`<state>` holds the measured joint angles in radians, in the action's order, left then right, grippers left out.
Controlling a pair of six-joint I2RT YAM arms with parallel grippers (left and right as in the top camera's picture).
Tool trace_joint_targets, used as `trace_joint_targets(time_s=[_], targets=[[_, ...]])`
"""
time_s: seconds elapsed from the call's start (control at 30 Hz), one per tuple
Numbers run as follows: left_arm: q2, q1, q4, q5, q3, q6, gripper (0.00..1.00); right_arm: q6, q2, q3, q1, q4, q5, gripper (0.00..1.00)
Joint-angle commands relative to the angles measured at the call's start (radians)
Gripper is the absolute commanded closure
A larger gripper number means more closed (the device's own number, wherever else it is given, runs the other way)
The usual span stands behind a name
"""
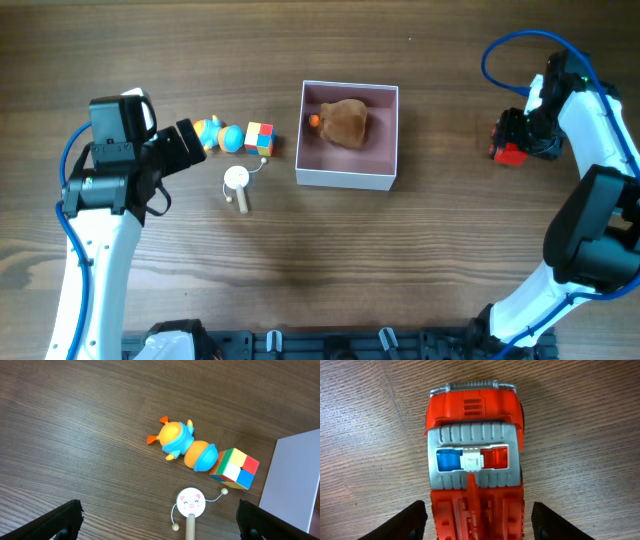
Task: Pack container
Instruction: 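Move the right gripper to the red fire truck and grasp it, then carry the red fire truck into the box beside the plush, release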
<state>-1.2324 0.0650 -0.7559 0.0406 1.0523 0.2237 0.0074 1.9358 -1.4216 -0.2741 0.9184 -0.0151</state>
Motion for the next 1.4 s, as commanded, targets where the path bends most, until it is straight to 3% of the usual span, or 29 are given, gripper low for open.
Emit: trace_joint_targets(time_s=[0.0, 0.4, 0.57, 0.83, 0.97, 1.2, 1.37], targets=[[-0.006, 0.005, 0.003, 0.013, 0.019, -0.015, 0.00, -0.015, 0.027, 0.010, 0.002, 0.003, 0.005, 0.37], [-0.006, 0.005, 0.003, 0.013, 0.019, -0.015, 0.00, 0.023, 0.038, -0.014, 0.002, 0.017, -0.013, 0.67], [-0.006, 0.005, 0.003, 0.013, 0.019, -0.015, 0.00, 0.060, -0.029, -0.080, 0.027, 0.058, 0.034, 0.75], [-0.006, 0.005, 0.003, 0.013, 0.019, -0.014, 0.00, 0.146, -0.258, -0.256, 0.272, 0.194, 0.034, 0.87], [-0.006, 0.005, 0.003, 0.013, 0.019, -0.015, 0.00, 0.275, -0.348, -0.260, 0.466, 0.186, -0.036, 0.92], [-0.006, 0.005, 0.003, 0.013, 0.019, -0.015, 0.00, 0.487, -0.291, -0.226, 0.696, 0.130, -0.175, 0.93], [-0.006, 0.005, 0.003, 0.013, 0.019, -0.015, 0.00, 0.522, -0.182, -0.180, 0.729, 0.063, -0.168, 0.93]])
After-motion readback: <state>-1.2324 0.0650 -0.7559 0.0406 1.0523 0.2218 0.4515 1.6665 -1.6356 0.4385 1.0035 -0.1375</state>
